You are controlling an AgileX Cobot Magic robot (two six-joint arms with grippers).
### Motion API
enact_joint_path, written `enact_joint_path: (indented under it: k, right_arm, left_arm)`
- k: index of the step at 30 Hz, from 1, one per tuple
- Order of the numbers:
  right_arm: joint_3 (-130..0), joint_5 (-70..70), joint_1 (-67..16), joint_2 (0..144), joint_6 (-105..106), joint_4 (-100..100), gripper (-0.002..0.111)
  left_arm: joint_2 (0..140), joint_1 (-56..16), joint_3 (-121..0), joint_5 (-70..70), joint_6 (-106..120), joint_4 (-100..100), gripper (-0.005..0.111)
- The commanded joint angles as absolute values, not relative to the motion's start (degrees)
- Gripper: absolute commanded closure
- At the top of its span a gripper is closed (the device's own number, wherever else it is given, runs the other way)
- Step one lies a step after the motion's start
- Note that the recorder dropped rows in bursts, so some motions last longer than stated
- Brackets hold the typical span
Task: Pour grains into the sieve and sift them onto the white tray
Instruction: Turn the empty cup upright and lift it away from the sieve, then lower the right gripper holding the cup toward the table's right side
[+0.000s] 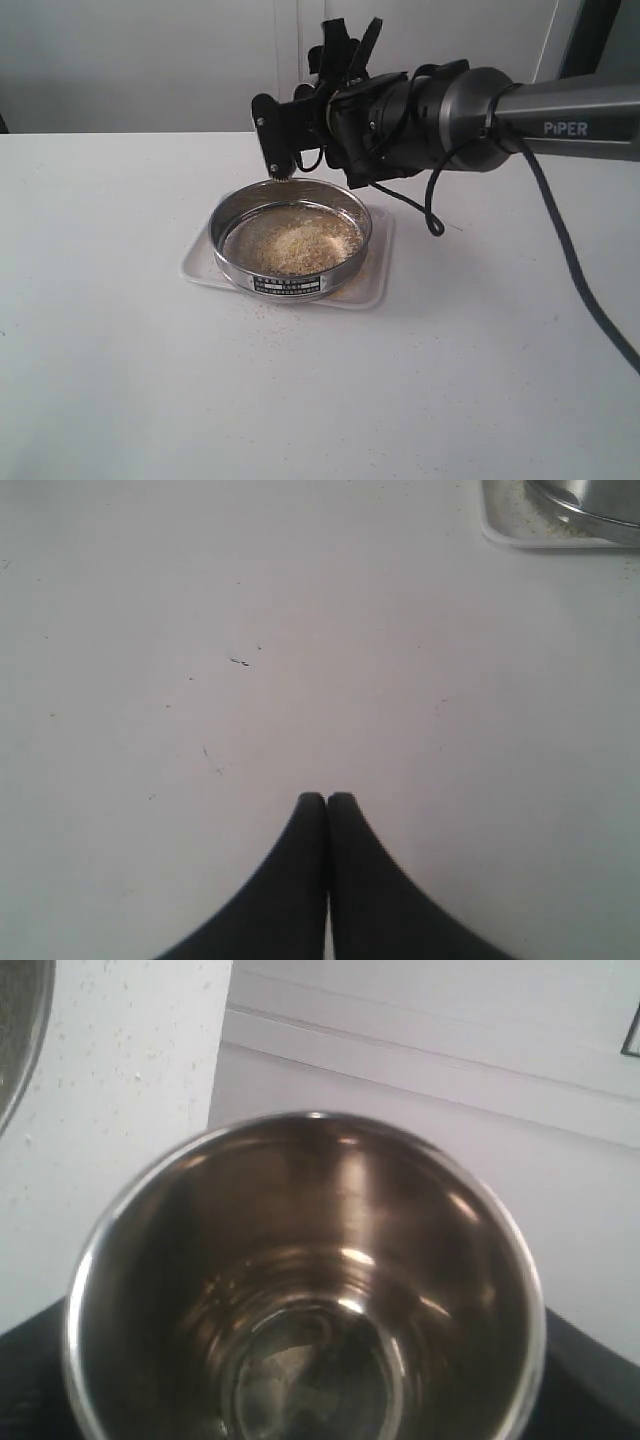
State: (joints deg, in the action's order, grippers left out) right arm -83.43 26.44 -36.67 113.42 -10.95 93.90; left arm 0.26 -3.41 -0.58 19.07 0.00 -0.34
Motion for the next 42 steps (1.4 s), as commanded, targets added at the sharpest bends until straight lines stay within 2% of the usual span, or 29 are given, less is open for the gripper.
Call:
enact_joint_path:
  k: [1,10,18,23,29,42]
  right_arm:
    - [-83.9,25.1,-36.6,112.6,-21.4,93.0,0.108]
    - [-83.9,22.7,-34.0,111.3,-43.8,87.0,0.108]
    - [-79.5,9.6,-26.3,107.4,-54.2,81.8,0.108]
    - [-76.3,8.4,-23.5,105.4,-56.4,81.8,0.108]
    - [-72.7,-1.3,-19.2,102.5,-62.0,81.8,0.108]
    - [-66.5,-12.6,-10.4,98.4,-63.2,79.6,0.108]
  left_arm:
    - [0.0,-3.4,0.0,19.2,0.0,-1.0,0.107]
    - [0.0,-3.4,0.0,19.2,0.0,-1.0,0.107]
    - [0.0,-3.4,0.0,19.2,0.0,-1.0,0.107]
    - [0.0,-3.4,0.0,19.2,0.0,-1.0,0.107]
    - [0.0,-3.4,0.0,19.2,0.0,-1.0,0.107]
    - [0.0,-3.4,0.0,19.2,0.0,-1.0,0.107]
